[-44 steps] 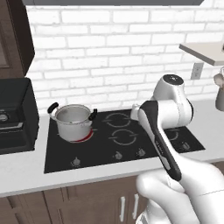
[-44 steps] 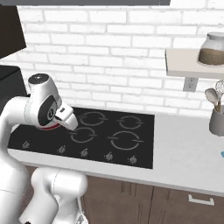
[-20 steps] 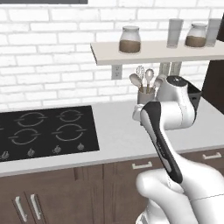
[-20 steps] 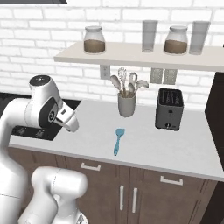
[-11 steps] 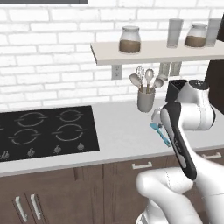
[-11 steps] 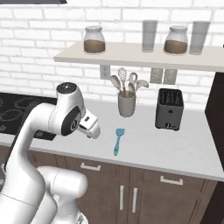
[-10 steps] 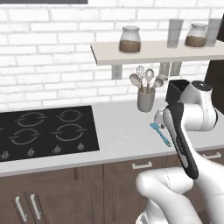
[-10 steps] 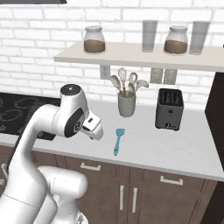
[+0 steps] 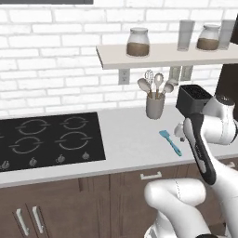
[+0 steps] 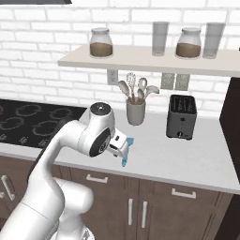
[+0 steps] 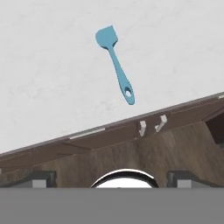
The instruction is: Put the broccoli and lemon in the pot. Retrieve the spatula and lightly stir the vegetables in the pot.
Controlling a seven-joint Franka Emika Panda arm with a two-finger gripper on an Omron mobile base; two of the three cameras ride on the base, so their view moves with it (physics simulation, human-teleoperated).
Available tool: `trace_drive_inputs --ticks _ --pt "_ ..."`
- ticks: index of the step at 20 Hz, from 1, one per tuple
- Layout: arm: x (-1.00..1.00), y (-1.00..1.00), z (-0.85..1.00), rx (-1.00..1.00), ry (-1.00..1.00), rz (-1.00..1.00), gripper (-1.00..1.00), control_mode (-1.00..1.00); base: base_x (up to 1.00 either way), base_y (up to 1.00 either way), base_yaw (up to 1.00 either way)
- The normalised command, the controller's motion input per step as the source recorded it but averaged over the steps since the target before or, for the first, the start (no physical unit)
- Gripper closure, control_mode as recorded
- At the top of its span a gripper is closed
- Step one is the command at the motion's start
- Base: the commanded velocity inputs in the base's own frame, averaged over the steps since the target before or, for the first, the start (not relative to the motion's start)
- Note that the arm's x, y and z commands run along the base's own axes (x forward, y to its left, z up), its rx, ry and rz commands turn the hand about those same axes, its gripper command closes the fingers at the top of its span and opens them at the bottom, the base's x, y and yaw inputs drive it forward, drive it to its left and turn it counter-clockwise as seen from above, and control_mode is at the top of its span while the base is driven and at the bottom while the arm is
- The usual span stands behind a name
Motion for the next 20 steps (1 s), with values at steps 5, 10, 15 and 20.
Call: trace_drive_inputs --ticks 5,10,15,20 --pt "0.30 -0.01 -0.41 -0.03 0.07 0.02 -1.00 -1.00 0.00 0.00 0.00" --pt "0.35 0.00 -0.39 -0.06 0.07 0.00 -1.00 -1.00 0.00 0.00 0.00" --pt "0.37 -0.06 -0.34 -0.07 0.01 0.00 -1.00 -1.00 0.00 0.00 0.00" --pt "0.39 -0.15 -0.32 -0.03 0.04 0.00 -1.00 -1.00 0.00 0.00 0.00"
